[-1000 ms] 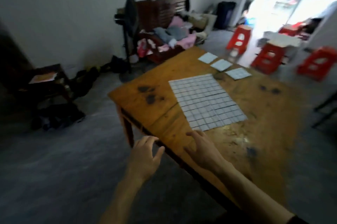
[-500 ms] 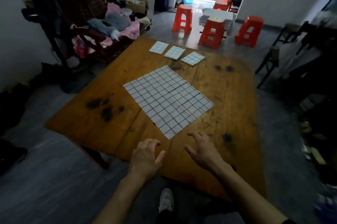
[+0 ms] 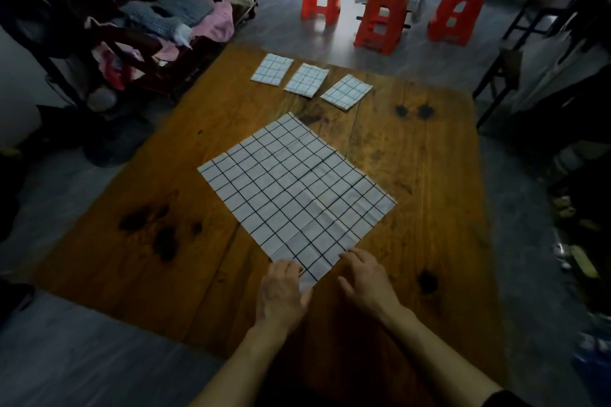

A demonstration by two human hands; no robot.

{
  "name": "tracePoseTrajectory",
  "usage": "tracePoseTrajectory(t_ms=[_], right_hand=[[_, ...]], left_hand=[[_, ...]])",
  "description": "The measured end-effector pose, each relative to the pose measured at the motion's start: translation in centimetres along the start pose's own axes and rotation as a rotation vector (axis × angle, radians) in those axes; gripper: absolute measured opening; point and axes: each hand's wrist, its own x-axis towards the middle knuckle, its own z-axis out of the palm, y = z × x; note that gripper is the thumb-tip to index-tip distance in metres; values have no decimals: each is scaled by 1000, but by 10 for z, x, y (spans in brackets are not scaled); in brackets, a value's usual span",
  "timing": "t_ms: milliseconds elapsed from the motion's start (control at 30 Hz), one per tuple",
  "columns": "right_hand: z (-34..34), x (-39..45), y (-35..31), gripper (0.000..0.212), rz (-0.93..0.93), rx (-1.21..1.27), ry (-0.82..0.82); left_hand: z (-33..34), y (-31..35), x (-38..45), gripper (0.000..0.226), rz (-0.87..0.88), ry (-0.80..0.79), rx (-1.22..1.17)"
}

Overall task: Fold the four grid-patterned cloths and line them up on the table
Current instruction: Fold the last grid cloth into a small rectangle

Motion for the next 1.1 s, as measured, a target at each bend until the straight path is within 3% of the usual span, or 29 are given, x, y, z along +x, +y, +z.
tracePoseTrajectory(t_ms=[167,333,433,600,767,900,1100], right_hand=[[7,13,-3,66,-69,-128,-80],[19,20,-3,69,-59,-129,-127],[26,19,0,71,-45,-109,-103],[31,24,2,75,-59,-82,-2],[29,34,0,52,-143,-31,113],[24,37,-6,43,-129,33,287],[20,25,-28,10,-128,24,410]], left_hand=[[19,-12,11,51,69,-52,129],[24,-25,23,32,85,-50,164],[22,-27,27,18,114,-30,151],[14,-31,32,17,169,-5,50],[-12,-47,33,8,264,52,-48],[-41,-67,23,24,296,39,-166],[-75,-101,-8,11,259,123,-266]])
